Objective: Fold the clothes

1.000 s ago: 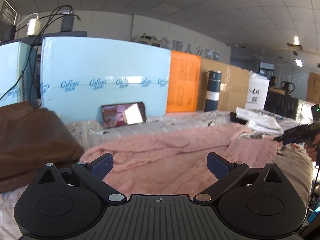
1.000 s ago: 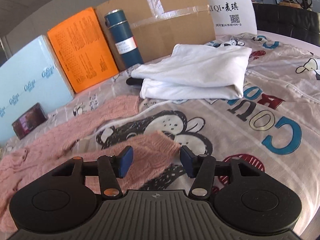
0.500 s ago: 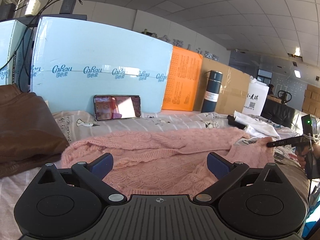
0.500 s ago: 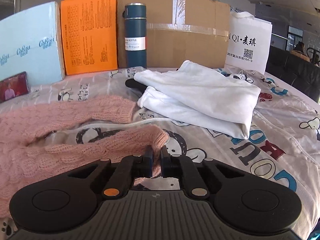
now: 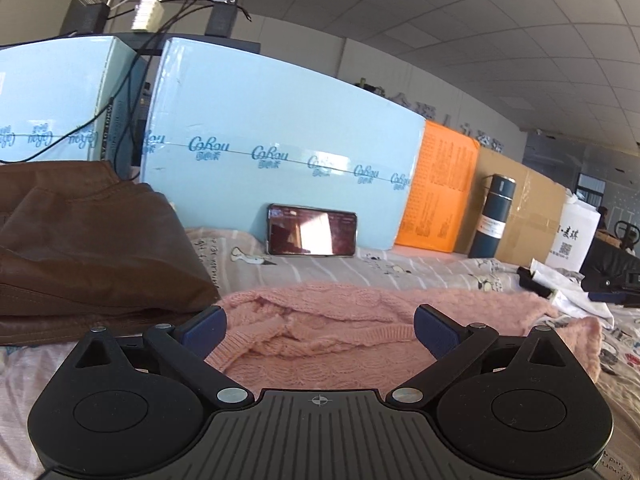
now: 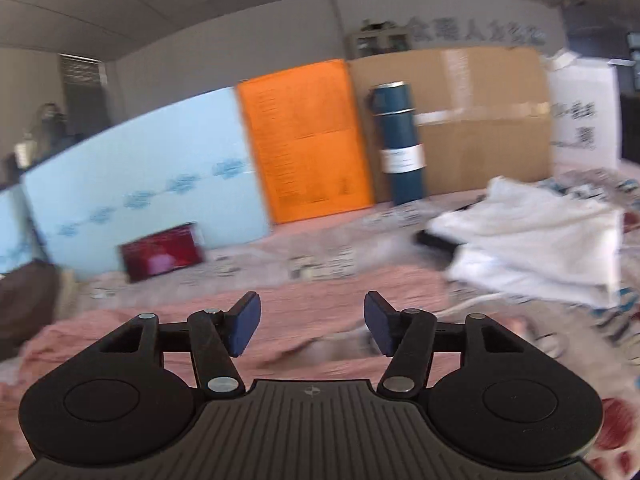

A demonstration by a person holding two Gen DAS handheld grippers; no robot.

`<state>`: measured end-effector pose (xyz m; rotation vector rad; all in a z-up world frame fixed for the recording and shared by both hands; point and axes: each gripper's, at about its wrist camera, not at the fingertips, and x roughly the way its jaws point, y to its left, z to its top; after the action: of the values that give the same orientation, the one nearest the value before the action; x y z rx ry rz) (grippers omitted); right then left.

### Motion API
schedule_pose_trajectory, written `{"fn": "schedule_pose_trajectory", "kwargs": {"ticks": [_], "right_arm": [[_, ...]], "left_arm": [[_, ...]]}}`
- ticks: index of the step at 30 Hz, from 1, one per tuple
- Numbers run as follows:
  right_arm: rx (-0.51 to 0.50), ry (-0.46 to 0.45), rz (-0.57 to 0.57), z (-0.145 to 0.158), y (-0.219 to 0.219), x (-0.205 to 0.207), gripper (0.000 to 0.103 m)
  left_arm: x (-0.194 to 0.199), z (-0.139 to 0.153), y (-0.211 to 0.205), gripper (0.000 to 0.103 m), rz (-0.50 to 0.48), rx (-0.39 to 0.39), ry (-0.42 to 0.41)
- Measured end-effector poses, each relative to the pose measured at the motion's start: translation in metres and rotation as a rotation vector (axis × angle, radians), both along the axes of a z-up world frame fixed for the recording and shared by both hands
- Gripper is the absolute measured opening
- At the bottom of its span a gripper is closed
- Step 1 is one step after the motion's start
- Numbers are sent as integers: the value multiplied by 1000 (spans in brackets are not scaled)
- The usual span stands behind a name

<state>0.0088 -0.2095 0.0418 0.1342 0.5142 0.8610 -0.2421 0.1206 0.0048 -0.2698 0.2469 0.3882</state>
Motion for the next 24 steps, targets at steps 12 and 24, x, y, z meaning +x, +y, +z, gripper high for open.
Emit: {"fn": "schedule_pose_trajectory", "kwargs": {"ticks": [12, 24], "right_arm": [[-117, 181, 425, -39, 112, -45, 23], [219, 267, 522, 12, 50, -77, 14]], "left_arm": [[-25, -6, 0, 102, 39, -22, 16], [-32, -5, -8, 103, -34, -17, -10]]}}
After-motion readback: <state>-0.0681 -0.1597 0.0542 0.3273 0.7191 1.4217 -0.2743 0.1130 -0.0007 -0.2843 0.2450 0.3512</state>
